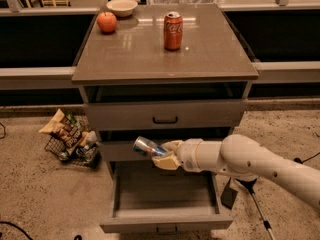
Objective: Place redbull can into bottom drawer
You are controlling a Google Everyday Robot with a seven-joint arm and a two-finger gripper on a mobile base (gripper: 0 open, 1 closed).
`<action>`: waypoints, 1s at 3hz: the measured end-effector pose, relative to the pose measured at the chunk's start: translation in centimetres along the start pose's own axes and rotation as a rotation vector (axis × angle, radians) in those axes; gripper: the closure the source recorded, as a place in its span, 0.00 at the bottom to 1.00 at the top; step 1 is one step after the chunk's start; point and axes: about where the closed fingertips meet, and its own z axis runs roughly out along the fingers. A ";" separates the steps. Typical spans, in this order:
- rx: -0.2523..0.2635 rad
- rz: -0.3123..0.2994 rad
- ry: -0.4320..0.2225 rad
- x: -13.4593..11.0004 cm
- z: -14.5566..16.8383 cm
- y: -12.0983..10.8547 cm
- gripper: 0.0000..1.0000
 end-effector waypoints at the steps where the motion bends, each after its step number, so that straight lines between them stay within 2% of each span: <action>1: 0.000 0.000 0.000 0.0 0.0 0.0 1.00; 2: 0.012 0.062 0.046 3.6 1.3 -0.8 1.00; 3: 0.022 0.182 0.117 10.2 2.9 -1.7 1.00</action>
Offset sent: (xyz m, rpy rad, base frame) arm -0.0014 -0.0255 -0.1052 -0.0528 0.1846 -0.1055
